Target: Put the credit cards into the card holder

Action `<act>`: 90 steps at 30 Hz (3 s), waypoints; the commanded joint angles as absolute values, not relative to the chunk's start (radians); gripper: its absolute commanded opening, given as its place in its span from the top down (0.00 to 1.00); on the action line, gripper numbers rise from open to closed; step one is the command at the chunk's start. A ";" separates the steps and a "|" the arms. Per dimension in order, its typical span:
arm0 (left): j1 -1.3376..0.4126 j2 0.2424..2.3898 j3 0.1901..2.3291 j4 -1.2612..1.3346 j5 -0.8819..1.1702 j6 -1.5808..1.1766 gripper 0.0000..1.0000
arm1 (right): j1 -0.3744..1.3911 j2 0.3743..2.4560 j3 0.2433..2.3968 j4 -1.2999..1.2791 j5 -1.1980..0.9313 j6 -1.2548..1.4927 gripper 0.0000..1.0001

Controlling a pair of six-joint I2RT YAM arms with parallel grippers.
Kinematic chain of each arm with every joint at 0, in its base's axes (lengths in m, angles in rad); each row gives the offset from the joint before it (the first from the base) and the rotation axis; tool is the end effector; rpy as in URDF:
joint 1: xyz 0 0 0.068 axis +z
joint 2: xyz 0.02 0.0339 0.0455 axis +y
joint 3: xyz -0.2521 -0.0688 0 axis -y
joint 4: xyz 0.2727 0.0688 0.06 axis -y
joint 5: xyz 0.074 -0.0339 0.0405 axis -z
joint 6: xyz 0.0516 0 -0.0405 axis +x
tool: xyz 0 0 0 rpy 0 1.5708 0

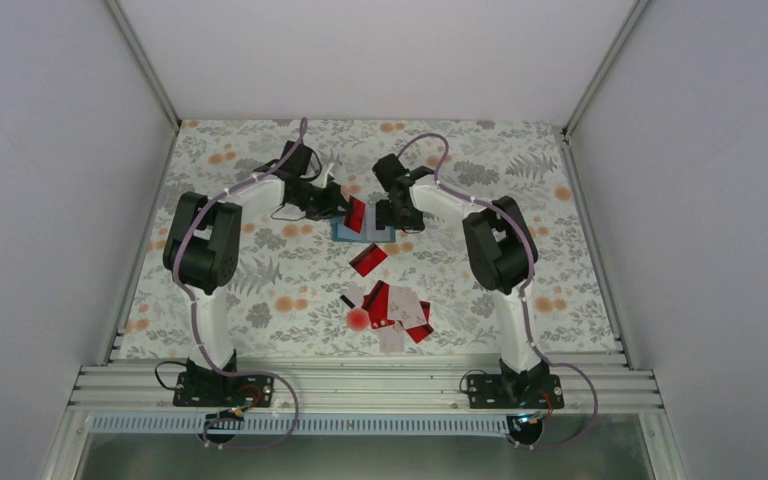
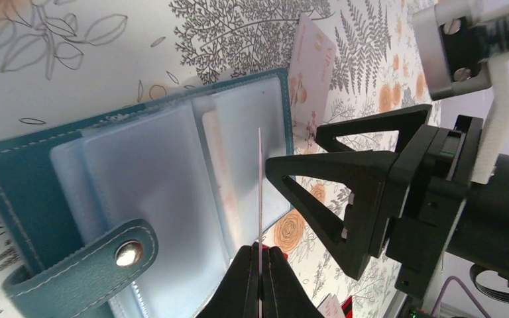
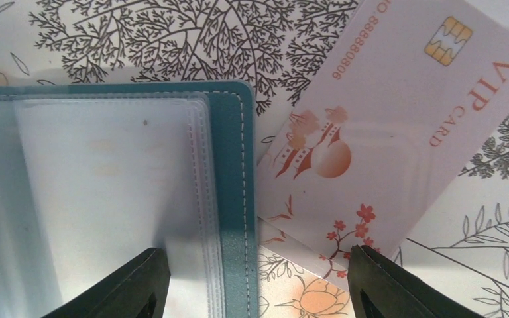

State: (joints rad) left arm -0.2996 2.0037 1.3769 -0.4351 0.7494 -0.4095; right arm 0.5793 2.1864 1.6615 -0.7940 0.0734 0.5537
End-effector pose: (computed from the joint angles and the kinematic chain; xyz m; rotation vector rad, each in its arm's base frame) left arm 0.4065 -0.1623 0.1334 0.1259 2.6785 -1.2247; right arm 0.3894 0.2502 0.1131 -0.0235 2.8880 0.1068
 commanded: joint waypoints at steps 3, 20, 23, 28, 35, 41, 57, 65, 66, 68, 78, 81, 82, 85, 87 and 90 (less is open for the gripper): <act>-0.315 2.050 1.402 -0.410 0.770 -0.423 0.98 | 0.573 2.244 1.611 -0.811 0.064 0.549 0.32; -0.315 2.095 1.414 -0.441 0.746 -0.422 0.98 | 0.563 2.205 1.551 -0.813 0.068 0.546 0.32; -0.316 2.099 1.413 -0.447 0.737 -0.426 0.98 | 0.562 2.205 1.545 -0.809 0.065 0.543 0.33; -0.316 2.096 1.401 -0.446 0.731 -0.434 0.98 | 0.562 2.205 1.536 -0.802 0.056 0.538 0.33; -0.327 2.108 1.398 -0.440 0.736 -0.435 0.98 | 0.562 2.202 1.526 -0.795 0.055 0.534 0.33; -0.332 2.121 1.405 -0.448 0.730 -0.438 0.98 | 0.561 2.196 1.509 -0.786 0.051 0.531 0.33; -0.341 2.138 1.433 -0.446 0.712 -0.459 0.98 | 0.557 2.183 1.481 -0.774 0.043 0.519 0.33; -0.343 2.134 1.439 -0.406 0.743 -0.512 0.97 | 0.556 2.175 1.460 -0.763 0.032 0.513 0.34; -0.343 2.140 1.443 -0.403 0.753 -0.515 0.98 | 0.556 2.173 1.458 -0.762 0.031 0.512 0.34; -0.342 2.153 1.453 -0.400 0.763 -0.517 0.98 | 0.555 2.174 1.456 -0.760 0.030 0.511 0.34; -0.342 2.175 1.458 -0.366 0.808 -0.517 0.98 | 0.554 2.166 1.450 -0.758 0.022 0.507 0.34; -0.342 2.181 1.459 -0.365 0.816 -0.515 0.98 | 0.554 2.165 1.451 -0.760 0.022 0.506 0.34; -0.343 2.181 1.458 -0.362 0.816 -0.517 0.98 | 0.553 2.166 1.453 -0.760 0.022 0.506 0.34; -0.343 2.182 1.449 -0.352 0.820 -0.520 0.98 | 0.551 2.165 1.460 -0.763 0.013 0.505 0.34; -0.344 2.182 1.442 -0.339 0.823 -0.525 0.98 | 0.550 2.160 1.466 -0.768 0.005 0.504 0.34; -0.344 2.182 1.432 -0.327 0.825 -0.529 0.98 | 0.545 2.126 1.473 -0.765 -0.006 0.500 0.34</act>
State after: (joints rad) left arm -0.3389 2.1609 1.4353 -0.3634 0.8055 -0.5167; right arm 0.5659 2.1067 1.5131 -0.6525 0.0303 0.4992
